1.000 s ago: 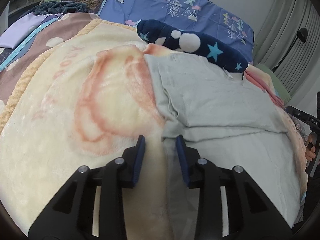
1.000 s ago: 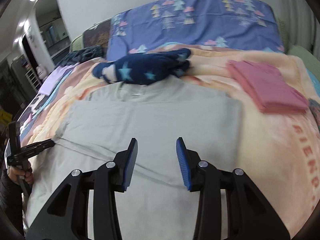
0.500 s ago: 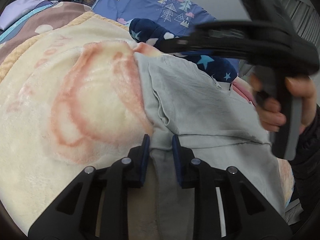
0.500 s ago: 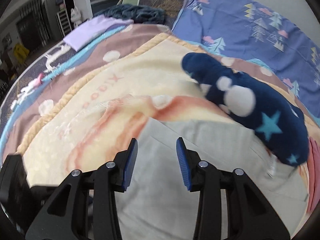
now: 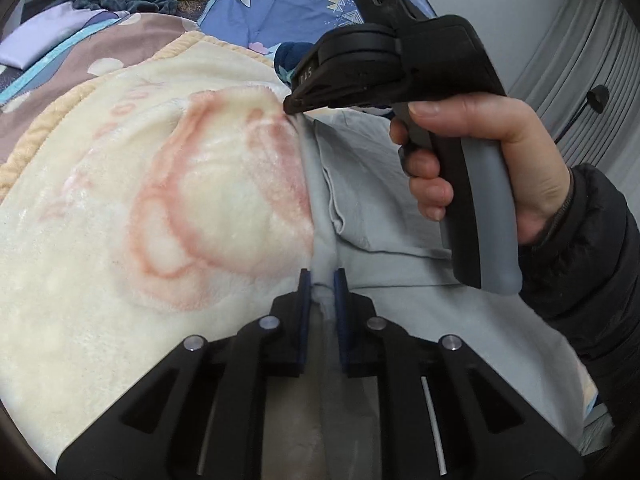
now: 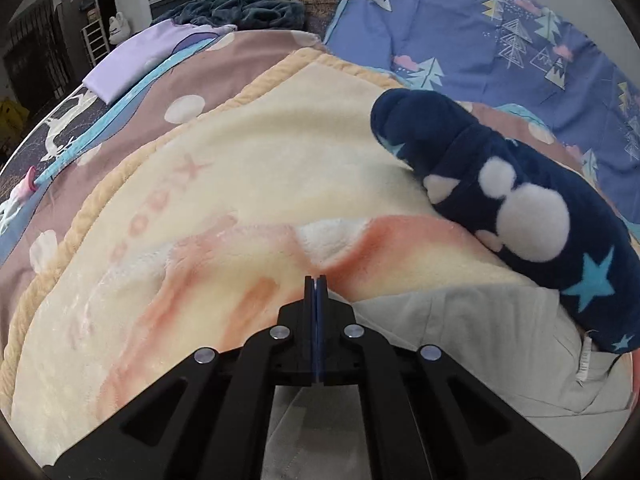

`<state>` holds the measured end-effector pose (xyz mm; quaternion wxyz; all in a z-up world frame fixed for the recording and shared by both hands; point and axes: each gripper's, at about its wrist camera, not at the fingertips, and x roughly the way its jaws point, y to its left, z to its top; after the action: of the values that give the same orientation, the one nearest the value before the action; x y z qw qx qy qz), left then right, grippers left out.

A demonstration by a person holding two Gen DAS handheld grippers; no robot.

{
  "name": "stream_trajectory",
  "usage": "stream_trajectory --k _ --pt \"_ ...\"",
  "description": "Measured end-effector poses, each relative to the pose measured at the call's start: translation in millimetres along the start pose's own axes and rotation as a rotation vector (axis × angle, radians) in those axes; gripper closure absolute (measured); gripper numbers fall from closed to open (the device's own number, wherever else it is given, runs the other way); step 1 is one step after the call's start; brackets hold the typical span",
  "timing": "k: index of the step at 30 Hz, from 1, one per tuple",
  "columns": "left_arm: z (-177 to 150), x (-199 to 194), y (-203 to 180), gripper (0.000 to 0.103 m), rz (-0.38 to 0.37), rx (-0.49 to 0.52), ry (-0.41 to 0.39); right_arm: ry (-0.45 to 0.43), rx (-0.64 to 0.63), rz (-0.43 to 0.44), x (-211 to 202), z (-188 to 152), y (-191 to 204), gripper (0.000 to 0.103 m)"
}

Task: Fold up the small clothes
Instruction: 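Pinch and align the folded edge with the left tool while the right tool pinches the shirt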

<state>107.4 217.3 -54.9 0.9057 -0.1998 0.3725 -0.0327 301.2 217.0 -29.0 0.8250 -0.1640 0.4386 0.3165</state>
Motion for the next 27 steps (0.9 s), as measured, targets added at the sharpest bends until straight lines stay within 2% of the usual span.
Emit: stream_trajectory --k 1,3,4,5,9,12,14,16,18,20,23,25,27 --pt "0 0 -1 0.091 0.005 0.005 0.001 -0.013 -0.021 0.006 -5 -2 0 0.103" --pt "0 0 1 0.088 0.005 0.004 0.002 -0.054 0.010 0.001 -28 -7 -8 0.093" --pt "0 0 3 0.088 -0.003 -0.003 0.002 -0.089 0.034 0.017 -45 -11 -14 0.078" --pt "0 0 5 0.088 -0.010 -0.009 0.003 -0.137 0.051 0.032 -69 -21 -24 0.074" --pt "-2 -3 4 0.087 -0.006 -0.003 -0.003 -0.169 0.051 0.007 -133 -74 -61 0.074" --pt "-3 -12 2 0.086 0.002 0.003 -0.033 -0.177 0.106 -0.063 -170 -139 -111 0.074" --pt "-1 -21 1 0.085 0.026 0.005 -0.078 -0.157 0.163 -0.147 -181 -183 -145 0.074" --pt "3 -35 -4 0.081 0.073 0.025 -0.155 -0.118 0.216 -0.260 -183 -226 -178 0.074" --pt "8 -44 -17 0.074 0.058 0.058 -0.197 -0.096 0.301 -0.268 -183 -262 -205 0.074" --pt "16 -45 -36 0.066 0.013 0.099 -0.180 -0.074 0.385 -0.213 -179 -287 -224 0.074" --pt "24 -27 -66 0.054 -0.008 0.178 -0.107 -0.075 0.409 -0.184 -165 -303 -230 0.074" --pt "25 0 -78 0.051 0.047 0.221 -0.037 -0.099 0.426 -0.168 -161 -309 -228 0.072" --pt "17 39 -75 0.051 0.131 0.219 0.078 -0.109 0.425 -0.161 -164 -310 -226 0.072"
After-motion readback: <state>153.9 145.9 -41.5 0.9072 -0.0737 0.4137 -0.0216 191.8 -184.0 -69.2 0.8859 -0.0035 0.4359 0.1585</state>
